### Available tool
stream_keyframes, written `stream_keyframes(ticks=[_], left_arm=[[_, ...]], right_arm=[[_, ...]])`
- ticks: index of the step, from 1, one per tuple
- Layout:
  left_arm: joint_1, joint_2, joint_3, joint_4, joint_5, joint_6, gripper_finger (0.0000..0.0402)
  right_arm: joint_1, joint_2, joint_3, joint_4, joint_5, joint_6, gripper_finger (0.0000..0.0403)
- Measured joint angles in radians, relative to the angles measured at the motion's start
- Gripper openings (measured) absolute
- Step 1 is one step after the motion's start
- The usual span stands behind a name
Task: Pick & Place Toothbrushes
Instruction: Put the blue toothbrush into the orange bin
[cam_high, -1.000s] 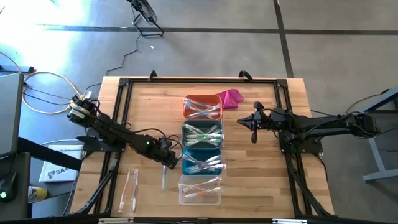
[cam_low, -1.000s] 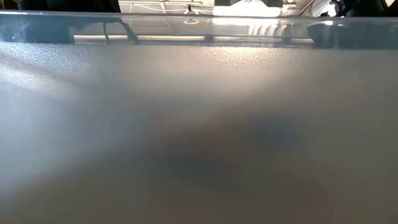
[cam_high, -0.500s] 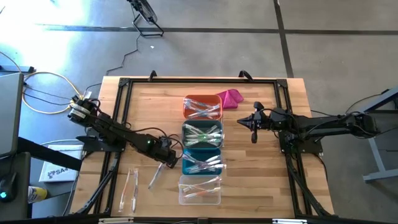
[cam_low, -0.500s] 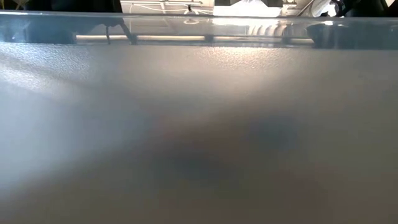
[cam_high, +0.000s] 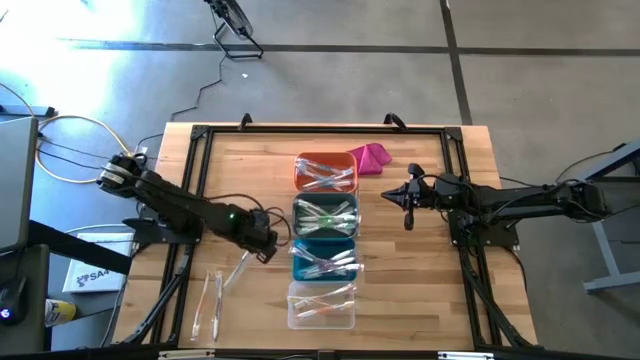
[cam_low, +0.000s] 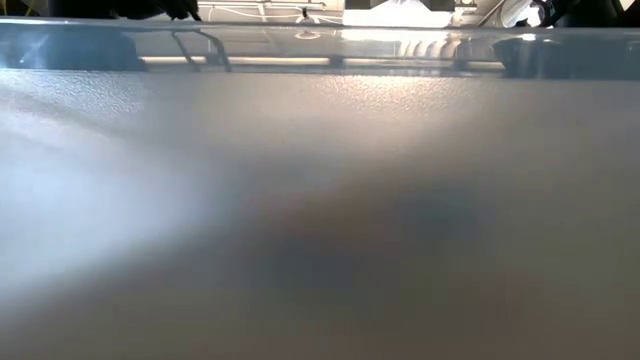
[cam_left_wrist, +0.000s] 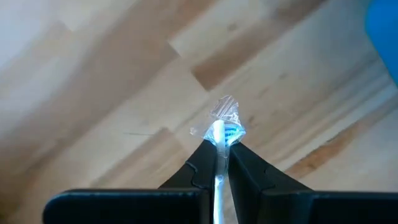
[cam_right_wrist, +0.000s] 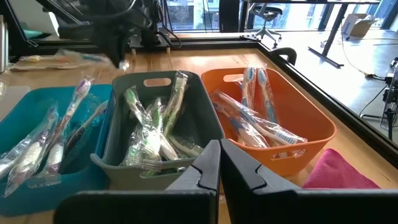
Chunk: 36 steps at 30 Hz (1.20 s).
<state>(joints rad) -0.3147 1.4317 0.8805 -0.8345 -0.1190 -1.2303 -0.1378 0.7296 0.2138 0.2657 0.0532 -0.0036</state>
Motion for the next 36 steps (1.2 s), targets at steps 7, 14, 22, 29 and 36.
stream_keyframes(ticks=[7,14,22,29,36], left_arm=[[0.126,-0.004,0.106,-0.094,-0.023,0.210,0.0022],[0.264,-0.004,0.279,-0.148,-0.022,0.469,0.0022],[0.357,-0.006,0.560,-0.142,-0.016,0.738,0.0022],[0.360,-0.006,0.622,0.150,-0.019,0.975,0.0022],[0.360,0.059,0.622,0.320,-0.022,1.082,0.0022]], right_arm=[[0.000,0.000,0.000,0.000,0.000,0.000,0.0004],[0.000,0.000,0.000,0.000,0.000,0.000,0.0004],[0.000,0.000,0.000,0.000,0.000,0.000,0.0004],[0.000,0.000,0.000,0.001,0.000,0.000,0.0004],[0.000,0.000,0.000,0.081,-0.009,0.034,0.0004]])
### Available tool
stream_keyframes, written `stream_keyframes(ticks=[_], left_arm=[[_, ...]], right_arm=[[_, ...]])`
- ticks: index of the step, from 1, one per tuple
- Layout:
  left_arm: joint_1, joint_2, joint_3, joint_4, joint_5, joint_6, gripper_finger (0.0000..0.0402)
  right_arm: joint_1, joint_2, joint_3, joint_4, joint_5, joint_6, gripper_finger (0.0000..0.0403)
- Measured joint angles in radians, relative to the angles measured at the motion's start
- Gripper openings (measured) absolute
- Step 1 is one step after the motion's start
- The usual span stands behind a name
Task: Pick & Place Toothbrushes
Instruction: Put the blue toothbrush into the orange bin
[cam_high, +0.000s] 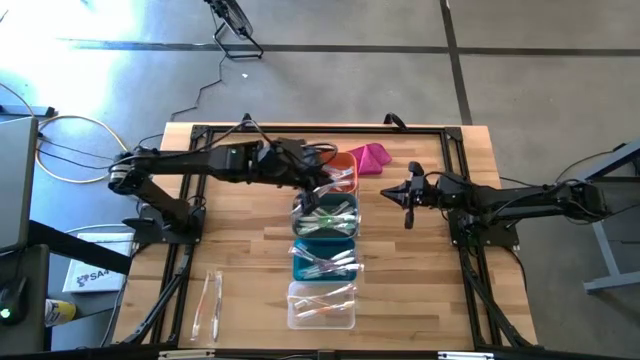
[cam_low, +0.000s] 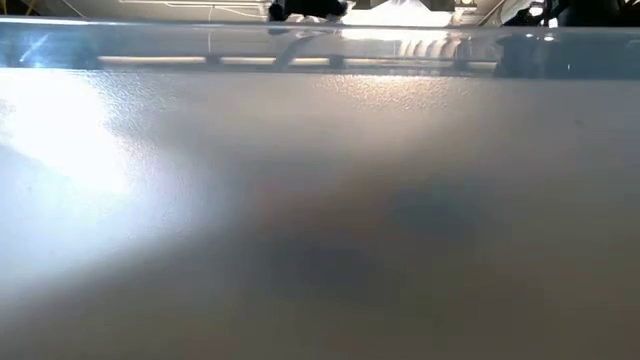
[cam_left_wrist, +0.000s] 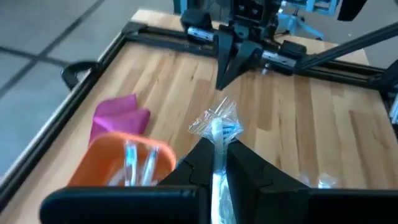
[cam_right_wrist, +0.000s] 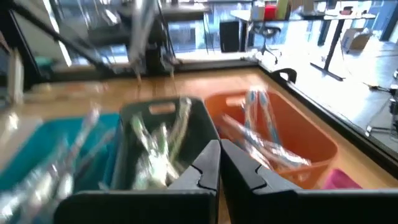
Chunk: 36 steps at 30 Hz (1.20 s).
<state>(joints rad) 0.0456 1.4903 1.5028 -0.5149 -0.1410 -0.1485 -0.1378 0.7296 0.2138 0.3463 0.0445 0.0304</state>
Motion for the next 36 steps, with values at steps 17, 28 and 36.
stream_keyframes(ticks=[17,28,36], left_arm=[[0.000,0.112,-0.001,0.190,0.049,0.148,0.0022],[0.000,0.112,-0.001,0.213,0.087,0.145,0.0022],[0.000,0.112,-0.001,0.226,0.088,0.145,0.0022]], right_arm=[[0.012,0.193,0.000,0.380,-0.188,0.044,0.0006],[0.069,0.553,0.001,0.927,-0.048,0.024,0.0130],[0.082,0.762,0.142,0.938,-0.051,0.030,0.0185]])
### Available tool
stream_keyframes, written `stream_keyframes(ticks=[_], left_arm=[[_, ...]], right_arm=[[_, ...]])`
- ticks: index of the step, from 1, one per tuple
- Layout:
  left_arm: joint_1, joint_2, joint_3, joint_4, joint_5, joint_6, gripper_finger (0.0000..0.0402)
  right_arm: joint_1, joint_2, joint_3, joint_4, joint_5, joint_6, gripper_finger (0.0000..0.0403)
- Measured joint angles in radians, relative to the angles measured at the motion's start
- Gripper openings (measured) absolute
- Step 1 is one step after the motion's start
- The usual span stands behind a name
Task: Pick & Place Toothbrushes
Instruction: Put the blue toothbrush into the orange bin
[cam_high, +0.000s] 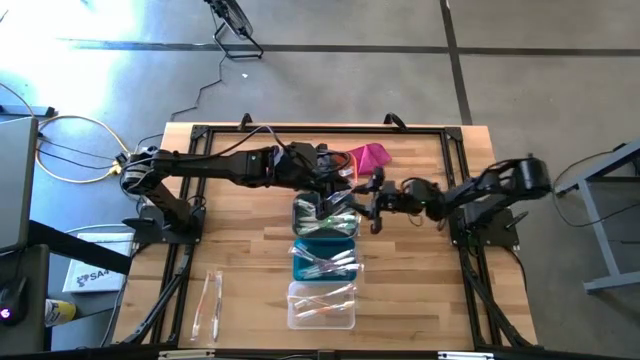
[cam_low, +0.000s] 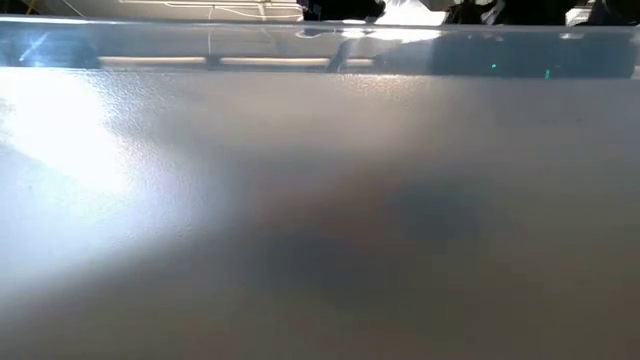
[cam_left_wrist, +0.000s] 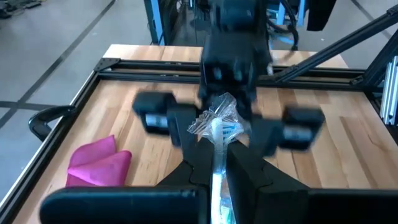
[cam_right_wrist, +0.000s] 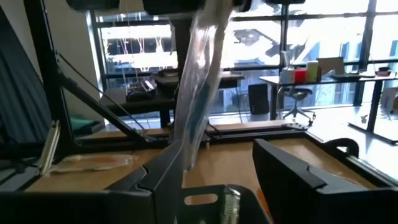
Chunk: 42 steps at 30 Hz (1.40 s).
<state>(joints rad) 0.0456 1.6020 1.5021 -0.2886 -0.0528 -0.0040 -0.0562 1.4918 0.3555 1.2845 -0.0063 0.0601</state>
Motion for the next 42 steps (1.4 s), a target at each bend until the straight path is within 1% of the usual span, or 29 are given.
stream_keyframes(ticks=[5,9,15,18,21,25,36,39,42], left_arm=[[0.000,0.000,0.000,-0.001,0.001,0.000,0.0022],[0.000,0.000,0.000,-0.007,0.003,0.000,0.0022],[0.000,0.000,0.000,-0.008,0.003,0.000,0.0022],[0.000,0.000,0.000,-0.007,0.003,-0.002,0.0022],[0.000,0.000,0.000,-0.006,0.005,-0.003,0.0022],[-0.001,0.000,0.000,-0.006,0.005,-0.003,0.0022],[-0.001,0.000,0.000,-0.005,0.006,-0.003,0.0022],[-0.001,0.000,0.000,-0.005,0.009,-0.003,0.0022],[-0.002,0.000,0.000,-0.005,0.017,0.000,0.0022]], right_arm=[[0.019,0.145,0.109,-0.001,-0.001,0.000,0.0187],[0.030,0.220,0.174,-0.004,0.000,0.000,0.0188],[0.049,0.246,0.216,-0.001,-0.004,0.001,0.0188],[0.057,0.246,0.223,-0.001,-0.043,-0.001,0.0188],[0.059,0.246,0.227,-0.001,-0.047,0.004,0.0185],[0.058,0.246,0.227,0.005,-0.041,0.022,0.0160],[0.058,0.246,0.227,0.007,-0.040,0.023,0.0055],[0.057,0.246,0.227,0.006,-0.038,0.026,0.0037],[0.057,0.246,0.227,0.006,-0.039,0.027,0.0027]])
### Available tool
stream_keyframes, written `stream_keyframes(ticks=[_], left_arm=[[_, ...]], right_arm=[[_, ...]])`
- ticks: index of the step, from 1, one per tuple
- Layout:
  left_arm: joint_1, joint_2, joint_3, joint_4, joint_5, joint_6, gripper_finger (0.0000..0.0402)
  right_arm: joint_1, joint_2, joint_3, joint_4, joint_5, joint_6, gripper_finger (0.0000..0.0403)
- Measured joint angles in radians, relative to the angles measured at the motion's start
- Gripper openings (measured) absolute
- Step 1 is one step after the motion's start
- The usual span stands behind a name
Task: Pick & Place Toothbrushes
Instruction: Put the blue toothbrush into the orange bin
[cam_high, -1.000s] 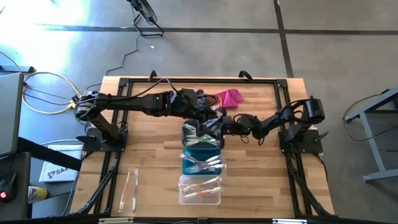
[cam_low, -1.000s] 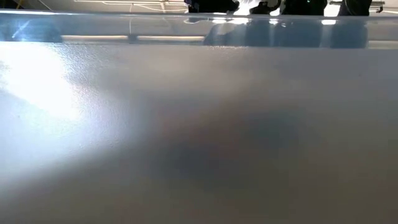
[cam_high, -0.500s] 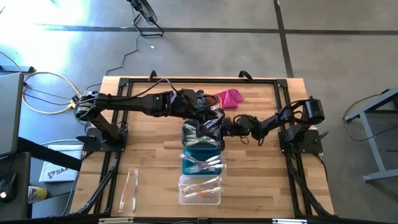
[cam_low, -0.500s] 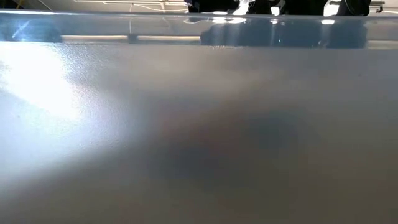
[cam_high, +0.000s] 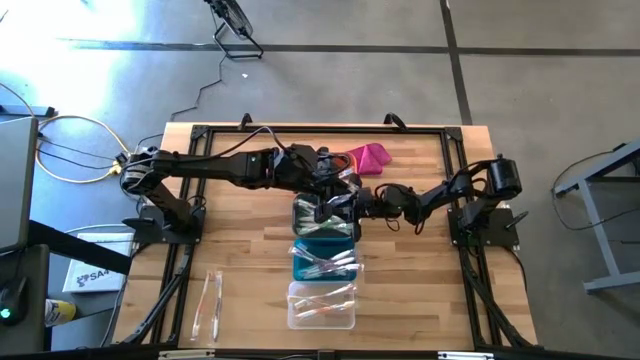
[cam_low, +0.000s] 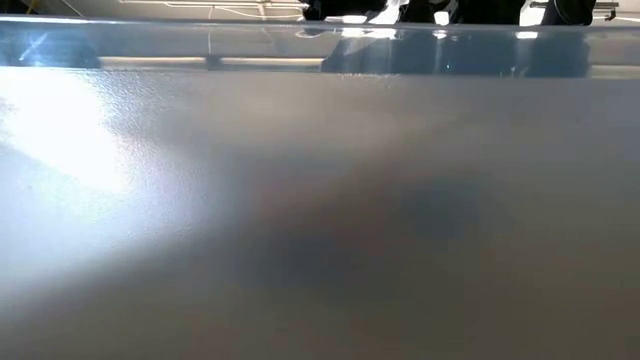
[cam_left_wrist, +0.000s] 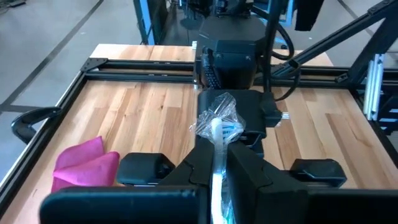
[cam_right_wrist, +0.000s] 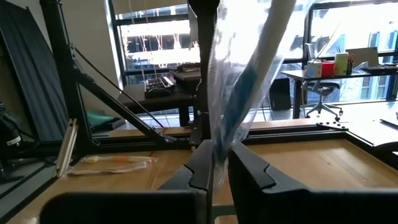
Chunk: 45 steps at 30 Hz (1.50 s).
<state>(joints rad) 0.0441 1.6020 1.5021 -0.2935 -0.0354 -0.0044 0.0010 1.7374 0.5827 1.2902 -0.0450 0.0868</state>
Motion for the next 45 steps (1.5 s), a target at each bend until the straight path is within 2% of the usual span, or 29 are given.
stream_keyframes(ticks=[7,11,20,24,38,45], left_arm=[[0.000,0.000,0.000,0.000,0.022,0.000,0.0022],[0.000,0.000,0.000,-0.001,0.021,-0.014,0.0036],[0.002,0.000,0.000,-0.020,0.017,-0.026,0.0122],[0.002,0.000,0.000,-0.018,0.015,-0.026,0.0147],[0.002,0.000,0.000,-0.022,0.015,-0.018,0.0155],[0.002,-0.018,0.000,-0.085,-0.003,0.048,0.0155]], right_arm=[[0.000,0.000,0.000,-0.002,-0.006,0.000,0.0024],[0.001,0.000,0.000,-0.005,-0.006,0.000,0.0023],[0.001,0.000,0.000,-0.008,-0.007,0.000,0.0021],[0.001,0.000,0.000,-0.011,-0.007,0.000,0.0021],[-0.003,0.000,0.000,-0.032,-0.007,0.000,0.0021],[-0.003,0.000,0.000,-0.062,-0.006,-0.003,0.0021]])
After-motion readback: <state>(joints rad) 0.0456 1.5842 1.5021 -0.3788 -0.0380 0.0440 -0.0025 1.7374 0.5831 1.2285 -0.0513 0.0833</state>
